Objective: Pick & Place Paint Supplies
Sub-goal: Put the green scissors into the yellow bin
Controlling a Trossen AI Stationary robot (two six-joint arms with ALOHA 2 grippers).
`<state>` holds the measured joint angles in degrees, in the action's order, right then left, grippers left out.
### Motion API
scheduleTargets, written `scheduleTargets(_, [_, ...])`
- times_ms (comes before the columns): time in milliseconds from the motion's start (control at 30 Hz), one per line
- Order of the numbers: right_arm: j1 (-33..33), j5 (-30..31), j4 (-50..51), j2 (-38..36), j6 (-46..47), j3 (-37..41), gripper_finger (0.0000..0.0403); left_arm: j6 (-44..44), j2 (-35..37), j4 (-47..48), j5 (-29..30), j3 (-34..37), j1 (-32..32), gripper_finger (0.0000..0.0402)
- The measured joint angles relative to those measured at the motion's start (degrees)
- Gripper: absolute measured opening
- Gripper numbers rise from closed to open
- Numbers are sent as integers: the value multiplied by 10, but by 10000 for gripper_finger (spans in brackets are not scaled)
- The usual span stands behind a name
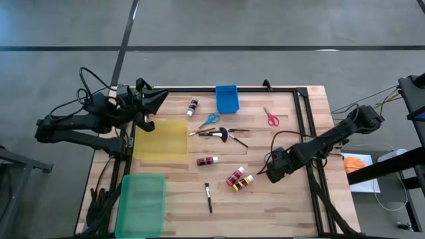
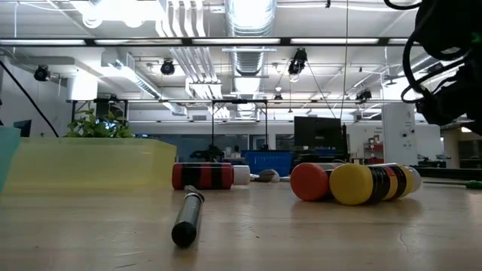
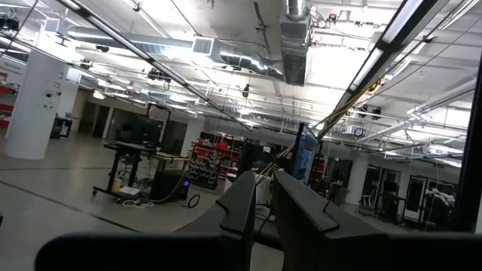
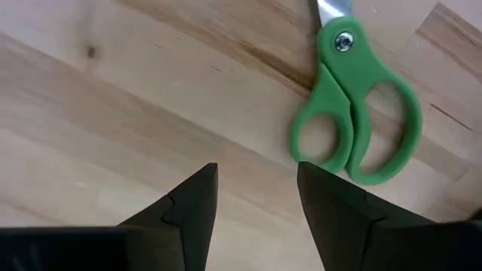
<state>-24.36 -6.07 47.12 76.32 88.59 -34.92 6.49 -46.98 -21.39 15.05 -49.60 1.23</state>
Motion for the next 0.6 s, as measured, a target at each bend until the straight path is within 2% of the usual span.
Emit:
scheduleTargets(367, [2,5,1,-4,-8,1,182,0,0,2,0,0,0,61])
scheduleTargets(600, [12,16,0,-8,-45,4,182,-1,0,4,0,0,0,61])
